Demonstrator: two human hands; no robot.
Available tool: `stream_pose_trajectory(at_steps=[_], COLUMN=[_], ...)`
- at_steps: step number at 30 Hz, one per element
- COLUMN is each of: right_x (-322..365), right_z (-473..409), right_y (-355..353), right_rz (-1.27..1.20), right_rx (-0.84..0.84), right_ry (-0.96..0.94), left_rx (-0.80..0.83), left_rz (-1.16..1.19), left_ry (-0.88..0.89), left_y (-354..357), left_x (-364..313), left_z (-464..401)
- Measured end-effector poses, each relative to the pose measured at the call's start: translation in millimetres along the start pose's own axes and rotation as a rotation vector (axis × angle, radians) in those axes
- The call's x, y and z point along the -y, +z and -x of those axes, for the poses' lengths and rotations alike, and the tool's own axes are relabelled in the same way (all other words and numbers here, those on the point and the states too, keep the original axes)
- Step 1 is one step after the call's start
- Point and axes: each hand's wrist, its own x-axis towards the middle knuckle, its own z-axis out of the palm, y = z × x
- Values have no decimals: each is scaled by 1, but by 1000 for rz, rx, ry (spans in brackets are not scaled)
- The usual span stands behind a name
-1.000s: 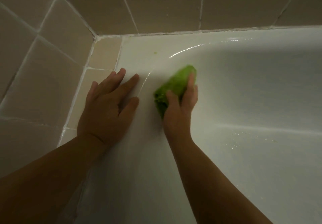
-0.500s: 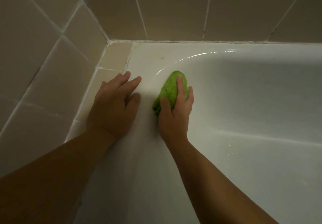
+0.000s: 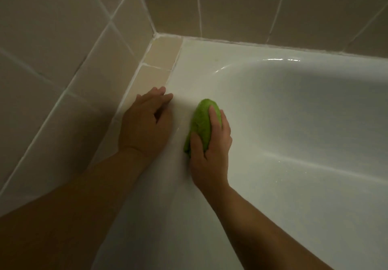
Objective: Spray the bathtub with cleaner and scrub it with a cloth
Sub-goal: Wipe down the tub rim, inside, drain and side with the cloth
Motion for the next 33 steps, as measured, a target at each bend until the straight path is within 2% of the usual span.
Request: stream_pose_trajectory(at_steps=[5, 8, 11, 12, 15, 16, 18, 22, 27, 31, 33], right_x=[1, 20, 0, -8, -5, 2, 17, 22, -8, -32, -48], right_z=[3, 38, 73, 74, 71, 74, 90, 141, 168, 162, 158], right_y=[0, 8, 1, -1, 3, 5, 5, -16, -55, -71, -74], right_rz=[-50, -58, -13, -5, -20, -17, -4, 47, 125, 102, 83], right_rx=[-35, 16, 68, 43, -25, -26, 32, 301, 571, 596, 587], right_ry=[252, 77, -16, 17, 272, 295, 224, 55, 70, 174, 224], left_rx=[47, 69, 92, 85, 65, 65, 69, 61, 91, 284, 399], left_rz=[-46, -81, -94, -100, -107, -105, -102, -111, -99, -443, -614], left_ry=[57, 66, 64, 69, 69, 62, 41, 30, 70, 365, 443], left_y=[-5, -10, -13, -14, -16, -17, -20, -24, -25, -18, -12], left_x=[4, 3, 4, 6, 9, 8, 6, 4, -8, -19, -23], left_z=[16, 23, 38, 44, 57, 61, 70, 95, 141, 157, 156])
